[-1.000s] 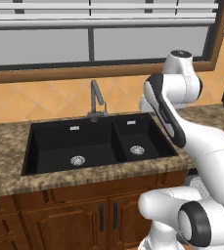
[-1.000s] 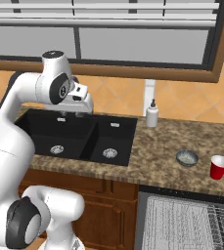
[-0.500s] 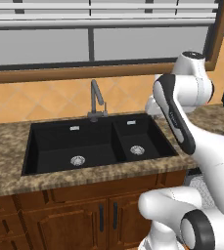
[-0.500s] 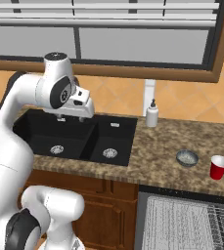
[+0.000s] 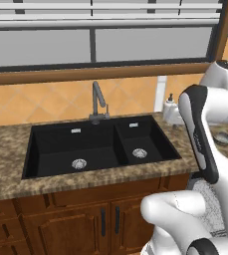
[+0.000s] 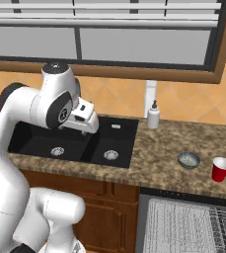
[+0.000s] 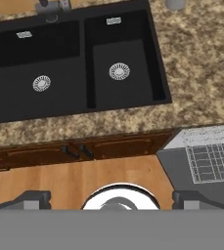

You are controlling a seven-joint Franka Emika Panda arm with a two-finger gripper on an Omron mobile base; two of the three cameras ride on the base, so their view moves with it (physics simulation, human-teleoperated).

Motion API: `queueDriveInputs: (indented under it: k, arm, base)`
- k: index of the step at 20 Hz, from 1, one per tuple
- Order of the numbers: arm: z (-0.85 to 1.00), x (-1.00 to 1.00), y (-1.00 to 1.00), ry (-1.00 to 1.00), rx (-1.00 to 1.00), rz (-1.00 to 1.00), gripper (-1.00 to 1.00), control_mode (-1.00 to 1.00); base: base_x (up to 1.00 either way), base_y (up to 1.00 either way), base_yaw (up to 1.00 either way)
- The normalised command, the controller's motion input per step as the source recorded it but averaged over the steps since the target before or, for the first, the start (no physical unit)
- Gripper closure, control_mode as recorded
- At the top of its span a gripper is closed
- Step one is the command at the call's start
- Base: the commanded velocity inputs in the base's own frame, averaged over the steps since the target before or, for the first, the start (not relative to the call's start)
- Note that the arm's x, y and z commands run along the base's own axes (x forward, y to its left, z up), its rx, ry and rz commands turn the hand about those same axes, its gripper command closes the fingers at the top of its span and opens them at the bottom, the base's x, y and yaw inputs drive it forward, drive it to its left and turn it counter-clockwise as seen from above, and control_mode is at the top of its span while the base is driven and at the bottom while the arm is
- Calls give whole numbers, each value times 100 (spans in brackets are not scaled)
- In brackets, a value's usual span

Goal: Pick up the cup and bowl from the counter, place them in the dishwasher, and close the dishwasher door.

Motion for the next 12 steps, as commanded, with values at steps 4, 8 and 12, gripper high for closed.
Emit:
queueDriveInputs:
  k: [4, 8, 12]
  arm:
    - [-13, 26, -45, 1, 5, 7, -100, -100]
    - [-34, -12, -57, -1, 3, -16, -100, -100]
    - [-31, -10, -82, 4, 7, -22, -100, -100]
  base:
    - [0, 0, 0]
    - [0, 0, 0]
    - [0, 0, 0]
